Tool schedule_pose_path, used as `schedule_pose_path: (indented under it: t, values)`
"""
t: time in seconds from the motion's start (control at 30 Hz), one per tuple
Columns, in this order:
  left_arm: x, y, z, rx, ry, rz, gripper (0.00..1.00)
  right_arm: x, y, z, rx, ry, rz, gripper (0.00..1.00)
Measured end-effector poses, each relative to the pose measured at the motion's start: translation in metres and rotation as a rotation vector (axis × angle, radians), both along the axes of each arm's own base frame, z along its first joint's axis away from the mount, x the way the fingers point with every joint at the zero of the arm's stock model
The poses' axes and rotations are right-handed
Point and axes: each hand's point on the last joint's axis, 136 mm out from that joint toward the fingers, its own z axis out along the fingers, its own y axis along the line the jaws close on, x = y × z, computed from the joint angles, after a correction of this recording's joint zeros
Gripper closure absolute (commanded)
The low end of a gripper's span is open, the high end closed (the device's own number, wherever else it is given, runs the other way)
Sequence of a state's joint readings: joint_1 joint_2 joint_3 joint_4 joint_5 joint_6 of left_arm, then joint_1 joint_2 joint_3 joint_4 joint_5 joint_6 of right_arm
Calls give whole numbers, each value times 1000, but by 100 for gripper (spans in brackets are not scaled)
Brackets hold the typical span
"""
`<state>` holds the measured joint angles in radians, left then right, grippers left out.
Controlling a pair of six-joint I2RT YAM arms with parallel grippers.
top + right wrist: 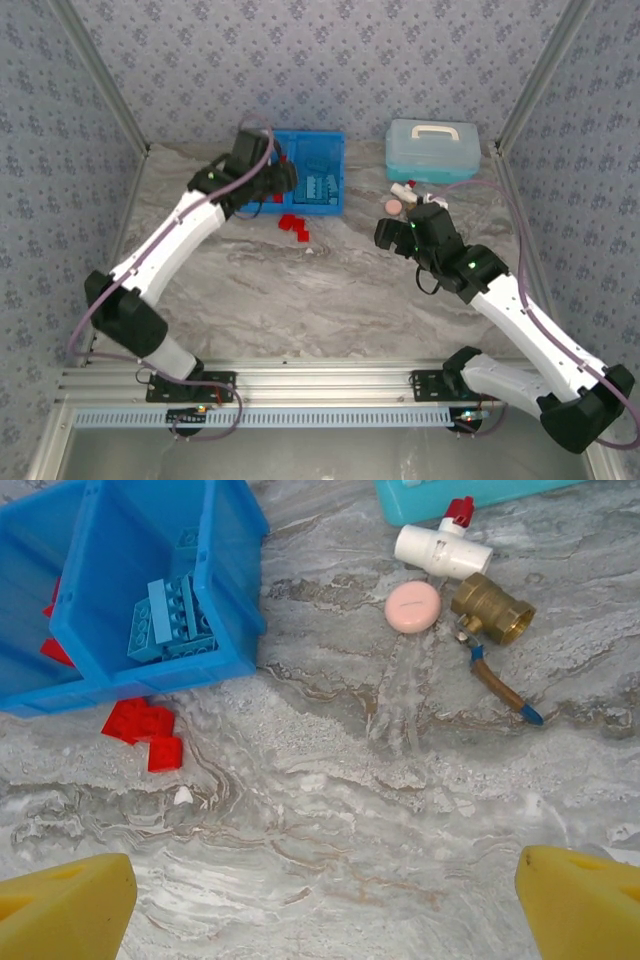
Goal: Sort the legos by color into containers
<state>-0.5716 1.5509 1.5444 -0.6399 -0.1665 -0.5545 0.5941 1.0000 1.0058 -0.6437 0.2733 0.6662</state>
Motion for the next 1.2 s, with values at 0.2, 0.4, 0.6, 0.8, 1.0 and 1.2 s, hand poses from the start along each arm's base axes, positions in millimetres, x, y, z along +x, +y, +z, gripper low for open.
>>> schedule_pose_path:
  t: [0.2,0.4,0.6,0.8,1.0,1.2]
  values:
    - [-37,-17,-112,102,202,-38,30,3,4,-3,3,8,8,0]
    - [-38,-33,-191,163,331,-59,17,3,5,-3,5,8,10,0]
    - [-20,-46,-234,205,365,-60,17,0,3,-3,7,4,11,0]
    - [1,-56,-245,236,338,-65,42,-6,0,-3,16,0,8,0]
    - [9,-57,-246,254,320,-56,63,-7,-2,-3,13,3,5,0]
    - [7,-58,-244,259,315,-63,69,-7,-2,-3,14,4,3,0]
